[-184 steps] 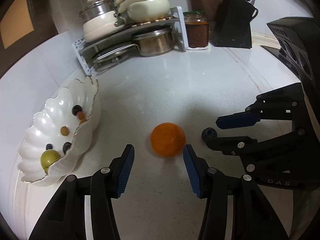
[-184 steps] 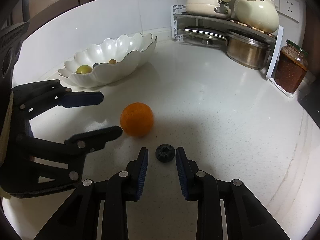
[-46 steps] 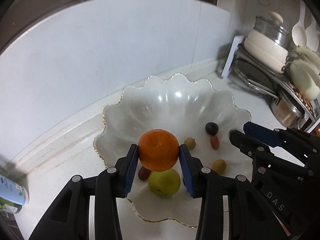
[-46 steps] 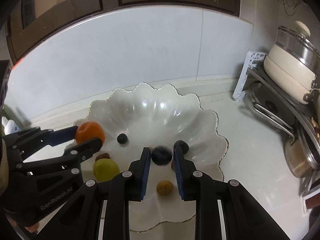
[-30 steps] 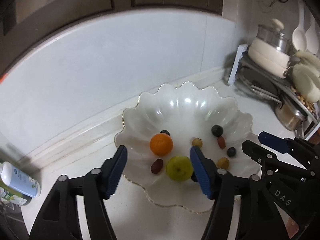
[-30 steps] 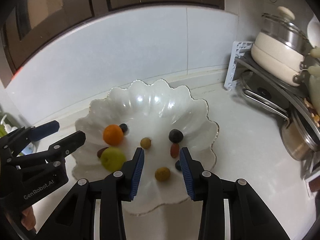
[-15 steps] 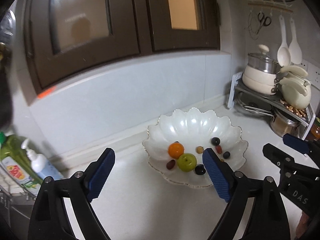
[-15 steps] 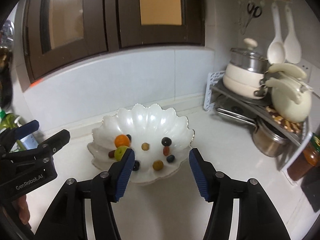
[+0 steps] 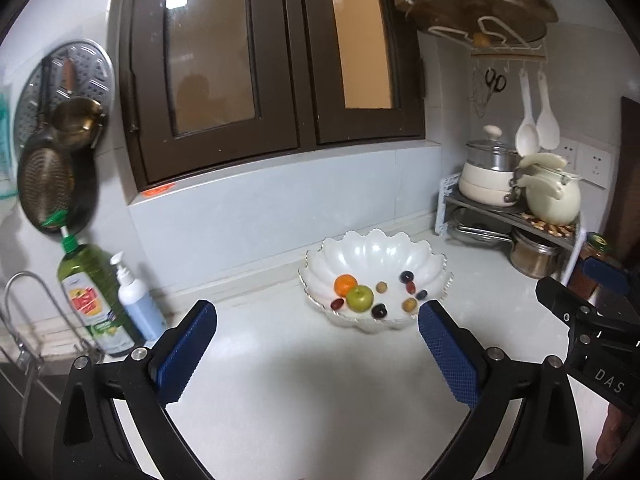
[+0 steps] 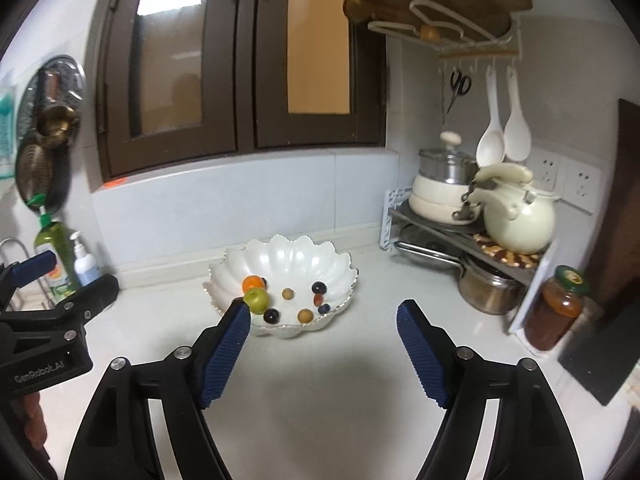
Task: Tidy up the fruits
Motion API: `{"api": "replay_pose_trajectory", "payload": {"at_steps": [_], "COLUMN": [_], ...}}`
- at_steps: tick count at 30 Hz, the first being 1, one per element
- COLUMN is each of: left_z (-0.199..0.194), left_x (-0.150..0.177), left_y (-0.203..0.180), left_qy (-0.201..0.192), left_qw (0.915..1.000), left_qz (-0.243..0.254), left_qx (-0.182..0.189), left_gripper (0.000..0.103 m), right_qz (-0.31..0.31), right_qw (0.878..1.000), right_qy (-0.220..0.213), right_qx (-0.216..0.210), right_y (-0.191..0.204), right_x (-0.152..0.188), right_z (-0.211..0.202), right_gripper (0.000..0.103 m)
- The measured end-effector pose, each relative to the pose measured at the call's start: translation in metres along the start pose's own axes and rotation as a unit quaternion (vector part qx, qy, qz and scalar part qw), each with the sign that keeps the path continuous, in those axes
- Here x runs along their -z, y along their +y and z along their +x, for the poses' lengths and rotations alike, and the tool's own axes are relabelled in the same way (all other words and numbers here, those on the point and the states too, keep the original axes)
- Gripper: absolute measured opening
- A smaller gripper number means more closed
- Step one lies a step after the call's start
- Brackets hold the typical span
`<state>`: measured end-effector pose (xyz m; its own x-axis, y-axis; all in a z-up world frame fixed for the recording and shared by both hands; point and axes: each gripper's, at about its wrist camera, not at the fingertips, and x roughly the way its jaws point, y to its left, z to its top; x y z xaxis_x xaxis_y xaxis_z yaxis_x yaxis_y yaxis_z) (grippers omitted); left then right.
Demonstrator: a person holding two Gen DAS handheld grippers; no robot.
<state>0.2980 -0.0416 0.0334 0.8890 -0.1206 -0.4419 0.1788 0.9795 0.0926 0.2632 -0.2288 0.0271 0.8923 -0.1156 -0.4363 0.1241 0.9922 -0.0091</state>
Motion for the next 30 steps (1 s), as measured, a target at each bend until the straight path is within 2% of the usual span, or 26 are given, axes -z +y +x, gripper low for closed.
{"api": "replay_pose_trajectory", "payload": {"at_steps": [7, 18, 23, 30], "left_z": [-0.072, -0.173, -0.209, -0.245], "left_x": [0.021, 0.057, 0.068, 0.080], "left_y": [-0.008, -0.024, -0.032, -0.036], "left_qy": [-0.026, -0.054, -0.064, -0.070], "left_qw": [0.9996, 0.9985, 0.9979, 0.9975], "left_qz": [-0.011, -0.011, 0.001, 0.000], "left_qx": [-0.009, -0.001, -0.007, -0.002], "left_gripper": [0.103, 0.103, 0.103, 0.103], "right_qz": [0.001, 0.005, 0.004, 0.002], "right_qw": [1.000, 0.999, 0.999, 0.999], "right_qy": [-0.020, -0.043, -0.053, -0.053], "right_qx": [-0.004, 0.002, 0.008, 0.013], "right_y": [-0.006, -0.020, -0.023, -0.022], "right_x": [0.021, 0.051, 0.062, 0.077], "right_z": [-0.068, -0.163, -0.203, -0.238], "right_gripper": [0.080, 0.080, 0.084, 0.084]}}
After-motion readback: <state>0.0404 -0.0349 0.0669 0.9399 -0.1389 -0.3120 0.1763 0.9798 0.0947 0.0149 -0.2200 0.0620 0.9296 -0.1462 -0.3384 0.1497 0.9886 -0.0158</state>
